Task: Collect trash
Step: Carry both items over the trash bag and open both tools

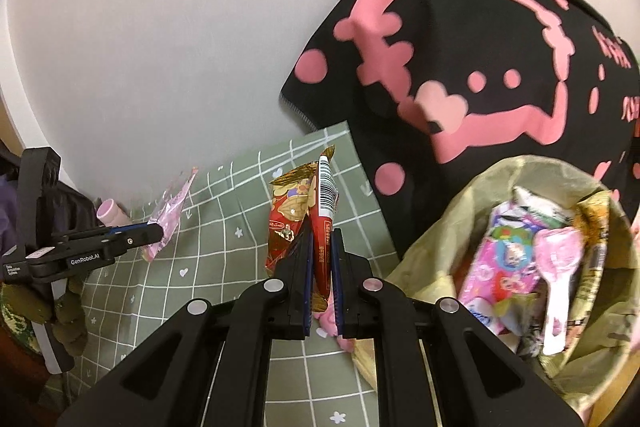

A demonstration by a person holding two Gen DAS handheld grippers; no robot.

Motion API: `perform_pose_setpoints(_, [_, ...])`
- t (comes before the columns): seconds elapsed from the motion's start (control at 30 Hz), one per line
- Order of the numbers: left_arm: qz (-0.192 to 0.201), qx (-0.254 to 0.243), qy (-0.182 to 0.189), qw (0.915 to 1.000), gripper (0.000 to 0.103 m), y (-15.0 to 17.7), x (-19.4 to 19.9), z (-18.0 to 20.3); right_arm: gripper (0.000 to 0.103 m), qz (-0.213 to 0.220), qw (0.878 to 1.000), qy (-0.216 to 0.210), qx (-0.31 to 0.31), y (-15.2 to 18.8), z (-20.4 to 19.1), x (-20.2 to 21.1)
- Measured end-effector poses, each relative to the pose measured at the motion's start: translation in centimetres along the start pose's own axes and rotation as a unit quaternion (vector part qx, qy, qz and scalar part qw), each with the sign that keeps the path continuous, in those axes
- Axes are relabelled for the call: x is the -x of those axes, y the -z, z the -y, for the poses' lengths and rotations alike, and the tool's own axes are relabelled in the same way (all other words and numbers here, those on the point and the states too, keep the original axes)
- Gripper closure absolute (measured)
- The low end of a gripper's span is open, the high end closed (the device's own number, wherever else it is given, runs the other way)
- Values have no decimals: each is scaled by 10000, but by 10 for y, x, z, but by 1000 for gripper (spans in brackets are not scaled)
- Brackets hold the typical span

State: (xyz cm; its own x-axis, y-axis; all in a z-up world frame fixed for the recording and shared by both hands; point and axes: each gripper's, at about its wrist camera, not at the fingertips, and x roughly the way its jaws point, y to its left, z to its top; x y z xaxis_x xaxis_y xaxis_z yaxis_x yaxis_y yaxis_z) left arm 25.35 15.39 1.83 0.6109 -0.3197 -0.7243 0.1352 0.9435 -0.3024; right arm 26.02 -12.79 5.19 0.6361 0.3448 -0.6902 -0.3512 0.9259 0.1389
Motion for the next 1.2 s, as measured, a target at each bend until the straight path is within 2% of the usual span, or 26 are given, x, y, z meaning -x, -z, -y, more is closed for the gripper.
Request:
perform_pose_setpoints(0.4, [388,-558,558,9961,82,-28,13,72,94,526,9975,471,-82,-6,35,57])
perform_pose_setpoints(0.67, [573,-1059,828,9893,82,-45,15,131,94,860,9915,956,-205,-6,70,94])
perform_pose_setpoints(1.0, [357,-1599,1264,9784,82,-51,-11,202,94,1161,9801,1436,-729,9,126,134])
perform_pose_setpoints(1.2, [0,-1800,1653,9697,82,-50,-41,240,94,1195,9736,1620,-1072,21,160,145])
